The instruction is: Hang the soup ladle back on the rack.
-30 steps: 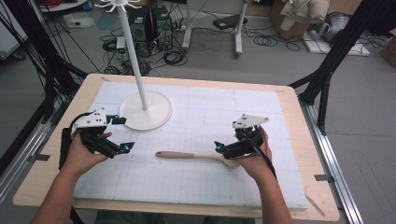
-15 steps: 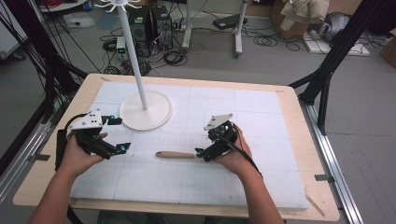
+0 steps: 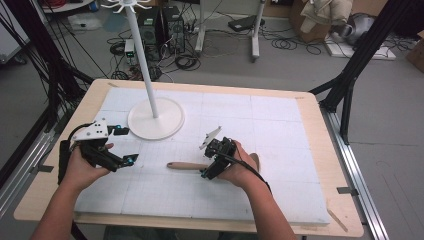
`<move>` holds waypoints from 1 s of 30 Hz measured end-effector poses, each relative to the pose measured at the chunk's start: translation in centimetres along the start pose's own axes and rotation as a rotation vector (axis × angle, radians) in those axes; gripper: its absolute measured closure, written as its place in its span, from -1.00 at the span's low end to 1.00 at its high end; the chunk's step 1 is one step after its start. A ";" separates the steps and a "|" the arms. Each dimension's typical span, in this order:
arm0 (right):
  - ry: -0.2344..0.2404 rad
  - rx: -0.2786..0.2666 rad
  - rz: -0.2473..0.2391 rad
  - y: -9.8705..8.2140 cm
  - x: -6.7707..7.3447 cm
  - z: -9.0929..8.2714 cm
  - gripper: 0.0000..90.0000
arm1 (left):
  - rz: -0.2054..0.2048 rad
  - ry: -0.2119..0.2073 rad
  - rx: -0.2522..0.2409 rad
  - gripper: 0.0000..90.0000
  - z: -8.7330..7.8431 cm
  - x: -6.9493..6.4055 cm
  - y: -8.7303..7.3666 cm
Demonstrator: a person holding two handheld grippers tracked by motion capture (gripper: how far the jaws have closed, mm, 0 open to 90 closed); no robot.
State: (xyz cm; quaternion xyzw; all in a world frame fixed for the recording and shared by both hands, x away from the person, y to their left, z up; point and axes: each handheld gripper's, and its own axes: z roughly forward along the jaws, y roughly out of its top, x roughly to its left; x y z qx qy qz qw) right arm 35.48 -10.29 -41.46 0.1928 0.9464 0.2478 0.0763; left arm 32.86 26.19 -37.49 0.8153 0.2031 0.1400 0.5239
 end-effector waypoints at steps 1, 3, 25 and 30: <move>0.020 0.011 0.001 0.0 -0.1 0.1 -0.44 | 0.002 0.000 -0.001 -0.96 0.0 0.0 0.0; 0.058 0.024 0.011 0.0 -0.2 0.1 -0.23 | 0.002 0.001 0.001 -0.96 0.0 0.0 -0.1; 0.092 0.099 -0.044 -0.2 0.0 0.8 0.57 | 0.005 0.006 0.017 -0.96 0.1 0.0 -0.3; 0.091 0.100 -0.080 -0.1 0.1 0.8 0.63 | 0.004 0.007 0.016 -0.96 0.2 0.0 -0.3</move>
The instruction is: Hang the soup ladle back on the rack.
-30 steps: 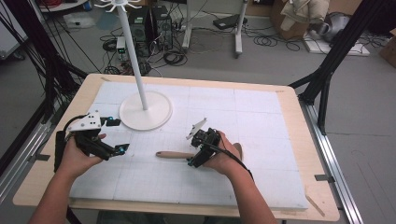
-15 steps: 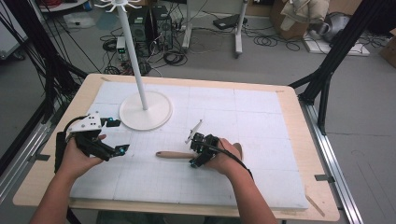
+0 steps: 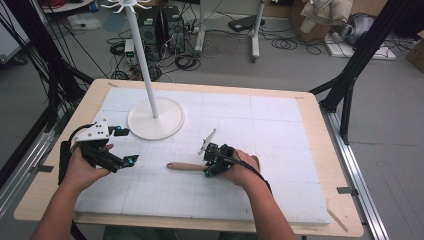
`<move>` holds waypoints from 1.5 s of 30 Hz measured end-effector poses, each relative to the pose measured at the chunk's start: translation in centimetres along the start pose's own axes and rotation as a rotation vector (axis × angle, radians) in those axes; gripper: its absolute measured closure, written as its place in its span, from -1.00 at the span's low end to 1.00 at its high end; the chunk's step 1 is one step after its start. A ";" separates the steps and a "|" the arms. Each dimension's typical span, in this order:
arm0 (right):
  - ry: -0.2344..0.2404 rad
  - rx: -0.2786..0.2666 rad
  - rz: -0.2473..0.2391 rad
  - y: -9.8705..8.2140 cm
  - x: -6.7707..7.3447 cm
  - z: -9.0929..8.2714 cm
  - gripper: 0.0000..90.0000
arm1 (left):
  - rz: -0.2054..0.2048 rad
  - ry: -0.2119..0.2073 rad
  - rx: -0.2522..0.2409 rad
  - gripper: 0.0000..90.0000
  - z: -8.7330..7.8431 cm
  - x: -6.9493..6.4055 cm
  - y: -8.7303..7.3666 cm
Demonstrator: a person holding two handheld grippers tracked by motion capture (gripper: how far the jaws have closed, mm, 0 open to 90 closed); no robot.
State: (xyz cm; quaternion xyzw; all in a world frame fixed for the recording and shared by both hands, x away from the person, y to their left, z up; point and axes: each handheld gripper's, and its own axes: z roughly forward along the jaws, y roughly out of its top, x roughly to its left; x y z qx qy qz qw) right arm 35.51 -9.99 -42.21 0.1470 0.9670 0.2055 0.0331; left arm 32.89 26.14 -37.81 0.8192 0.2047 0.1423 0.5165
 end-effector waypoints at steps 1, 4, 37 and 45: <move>0.001 0.007 -0.009 0.1 0.0 0.0 0.64 | 0.006 -0.001 0.005 -0.96 0.0 0.0 0.0; -0.005 0.022 -0.039 0.3 0.3 0.0 0.70 | 0.007 -0.001 0.006 -0.96 0.0 0.1 0.0; -0.045 -0.453 0.144 -1.9 -2.1 -11.2 0.73 | 0.006 0.022 -0.006 -0.96 -1.7 0.3 -0.5; -0.057 -0.498 0.142 -1.2 -2.5 -12.6 0.73 | 0.005 0.027 -0.007 -0.96 -2.0 0.3 -0.5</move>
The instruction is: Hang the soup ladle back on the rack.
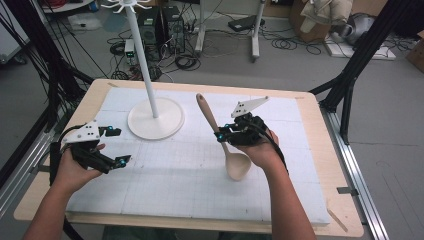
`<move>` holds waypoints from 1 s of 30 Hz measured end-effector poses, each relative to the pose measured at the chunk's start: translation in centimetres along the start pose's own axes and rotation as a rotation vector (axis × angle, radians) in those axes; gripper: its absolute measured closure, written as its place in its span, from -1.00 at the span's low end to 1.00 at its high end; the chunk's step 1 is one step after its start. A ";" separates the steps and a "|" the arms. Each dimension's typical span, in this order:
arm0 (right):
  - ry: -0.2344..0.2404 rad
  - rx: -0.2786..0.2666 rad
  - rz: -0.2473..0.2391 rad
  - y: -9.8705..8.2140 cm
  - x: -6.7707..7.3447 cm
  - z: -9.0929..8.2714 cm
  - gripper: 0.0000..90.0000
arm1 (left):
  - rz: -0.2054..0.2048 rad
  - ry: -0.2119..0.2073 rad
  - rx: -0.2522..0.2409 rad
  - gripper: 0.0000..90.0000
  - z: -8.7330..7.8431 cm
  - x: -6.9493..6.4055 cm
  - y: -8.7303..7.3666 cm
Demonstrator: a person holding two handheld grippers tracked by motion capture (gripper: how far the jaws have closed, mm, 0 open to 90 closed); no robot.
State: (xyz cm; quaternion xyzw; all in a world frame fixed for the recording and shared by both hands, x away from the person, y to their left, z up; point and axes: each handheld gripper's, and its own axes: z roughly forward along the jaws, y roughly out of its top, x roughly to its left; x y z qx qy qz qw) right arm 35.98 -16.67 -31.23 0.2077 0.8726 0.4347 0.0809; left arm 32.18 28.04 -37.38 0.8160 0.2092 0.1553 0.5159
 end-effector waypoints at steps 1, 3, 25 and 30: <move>0.001 -0.006 -0.005 0.3 -0.1 -0.1 0.73 | 0.002 0.000 -0.001 -0.96 0.0 0.0 0.0; 0.002 -0.017 -0.010 0.9 -0.1 -0.4 0.73 | 0.003 0.002 -0.001 -0.96 -0.1 0.1 0.0; 0.018 -0.073 -0.064 10.4 -2.8 -2.5 0.73 | 0.005 0.006 -0.020 -0.96 -0.6 0.3 0.4; 0.018 -0.062 -0.074 12.6 -3.4 -2.1 0.73 | -0.003 0.010 -0.023 -0.96 -0.7 0.4 0.4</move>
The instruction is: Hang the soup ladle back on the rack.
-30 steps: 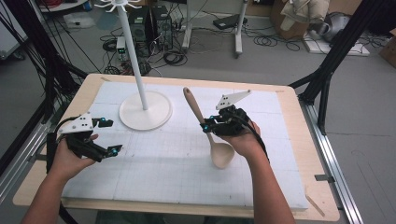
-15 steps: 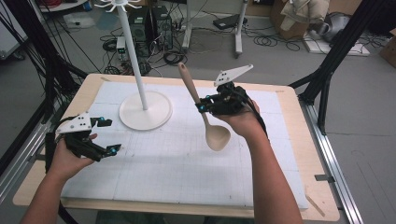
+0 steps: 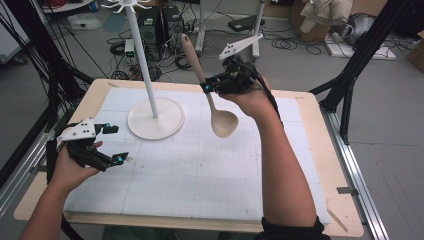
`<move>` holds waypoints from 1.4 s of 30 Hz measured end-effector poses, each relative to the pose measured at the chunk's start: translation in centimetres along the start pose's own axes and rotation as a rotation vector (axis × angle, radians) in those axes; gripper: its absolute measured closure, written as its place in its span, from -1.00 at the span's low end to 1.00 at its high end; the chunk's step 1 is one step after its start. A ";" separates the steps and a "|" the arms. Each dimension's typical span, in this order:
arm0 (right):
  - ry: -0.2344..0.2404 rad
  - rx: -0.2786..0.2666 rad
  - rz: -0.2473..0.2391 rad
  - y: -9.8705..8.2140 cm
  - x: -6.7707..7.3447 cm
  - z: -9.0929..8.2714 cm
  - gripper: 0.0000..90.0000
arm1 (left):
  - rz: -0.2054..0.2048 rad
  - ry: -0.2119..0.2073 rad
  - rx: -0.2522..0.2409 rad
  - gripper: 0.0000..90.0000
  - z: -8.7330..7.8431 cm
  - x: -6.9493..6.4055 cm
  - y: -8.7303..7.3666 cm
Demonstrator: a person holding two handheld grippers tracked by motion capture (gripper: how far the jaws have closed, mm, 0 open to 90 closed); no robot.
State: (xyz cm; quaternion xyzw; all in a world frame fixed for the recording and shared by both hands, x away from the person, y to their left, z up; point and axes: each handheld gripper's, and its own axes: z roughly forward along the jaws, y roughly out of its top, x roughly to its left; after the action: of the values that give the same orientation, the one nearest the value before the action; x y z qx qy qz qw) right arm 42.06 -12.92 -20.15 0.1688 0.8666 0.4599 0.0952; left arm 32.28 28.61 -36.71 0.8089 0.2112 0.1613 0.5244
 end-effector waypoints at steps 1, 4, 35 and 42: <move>0.003 -0.001 -0.005 0.4 -0.1 0.1 0.73 | 0.002 0.001 0.001 -0.96 -0.1 0.0 0.0; 0.006 0.005 -0.013 1.3 -0.5 0.5 0.73 | 0.003 0.004 0.002 -0.96 -0.2 0.0 0.1; 0.040 0.092 -0.003 9.0 -5.6 5.8 0.72 | 0.014 0.009 0.006 -0.96 -0.1 0.5 0.7; 0.069 0.089 -0.008 8.9 -5.6 6.7 0.72 | 0.008 0.011 0.004 -0.96 -0.1 0.6 0.6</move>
State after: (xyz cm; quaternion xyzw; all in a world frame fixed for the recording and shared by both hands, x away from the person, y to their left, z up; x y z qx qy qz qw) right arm 51.25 -5.26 -16.47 0.1535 0.8895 0.4262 0.0594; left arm 32.86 28.75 -36.16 0.8097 0.2114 0.1676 0.5211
